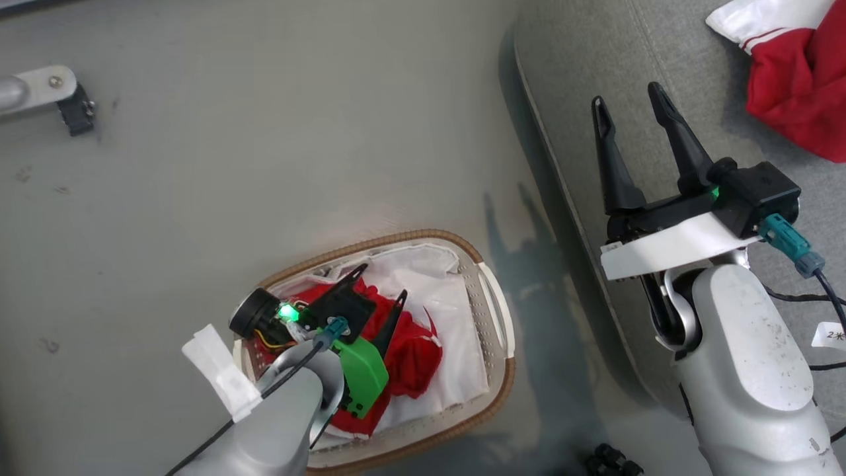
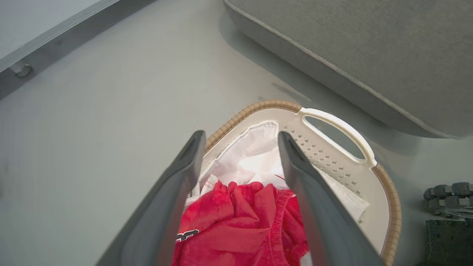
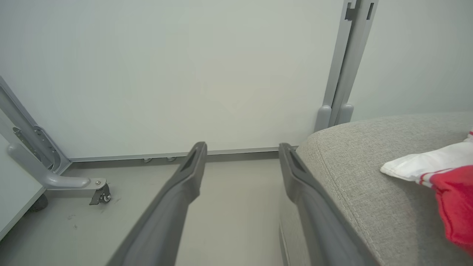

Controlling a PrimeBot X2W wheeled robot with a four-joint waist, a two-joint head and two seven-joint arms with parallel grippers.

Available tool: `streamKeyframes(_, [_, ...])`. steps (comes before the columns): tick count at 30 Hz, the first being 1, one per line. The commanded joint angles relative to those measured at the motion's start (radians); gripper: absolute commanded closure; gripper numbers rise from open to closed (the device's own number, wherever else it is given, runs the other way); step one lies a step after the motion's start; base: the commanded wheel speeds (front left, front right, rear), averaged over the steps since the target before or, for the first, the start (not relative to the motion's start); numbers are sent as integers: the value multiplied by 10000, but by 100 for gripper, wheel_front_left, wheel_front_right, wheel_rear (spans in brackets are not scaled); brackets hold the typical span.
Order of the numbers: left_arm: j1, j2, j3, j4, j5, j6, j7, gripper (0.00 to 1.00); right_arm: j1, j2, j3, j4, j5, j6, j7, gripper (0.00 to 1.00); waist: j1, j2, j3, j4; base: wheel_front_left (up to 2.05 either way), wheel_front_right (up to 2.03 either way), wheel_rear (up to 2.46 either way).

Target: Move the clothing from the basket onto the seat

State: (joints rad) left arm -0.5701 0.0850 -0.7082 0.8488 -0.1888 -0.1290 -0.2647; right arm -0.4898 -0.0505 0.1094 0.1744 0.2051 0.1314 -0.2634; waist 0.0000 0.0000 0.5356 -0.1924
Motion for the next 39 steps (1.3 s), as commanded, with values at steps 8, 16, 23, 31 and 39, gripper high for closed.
streamKeyframes(8, [-1354, 290, -2278, 1936, -1144, -29, 13, 0, -534, -13, 216, -392, 545, -12, -18, 0, 0, 0, 2055, -1056, 0, 0, 0])
streamKeyframes(16, [-2237, 423, -3897, 3010, -1573, -29, 341, 0, -796, -14, 205, -646, 772, -12, -20, 0, 0, 0, 2952, -1302, 0, 0, 0])
streamKeyframes(23, [-3013, 371, -4543, 3887, -1581, 1, 898, 0, -807, -17, 35, -766, 785, -12, -18, 0, 0, 0, 3356, -1311, 0, 0, 0])
streamKeyframes(31, [-3258, 192, -4743, 4323, -1562, 468, 1941, 0, -863, -12, -35, -755, 789, -12, -20, 0, 0, 0, 3478, -1149, 0, 0, 0])
streamKeyframes(39, [-2875, 63, -4671, 4349, -1857, 284, 1264, 100, -872, -20, -3, -526, 840, -12, -18, 0, 0, 0, 2979, -1013, 0, 0, 0])
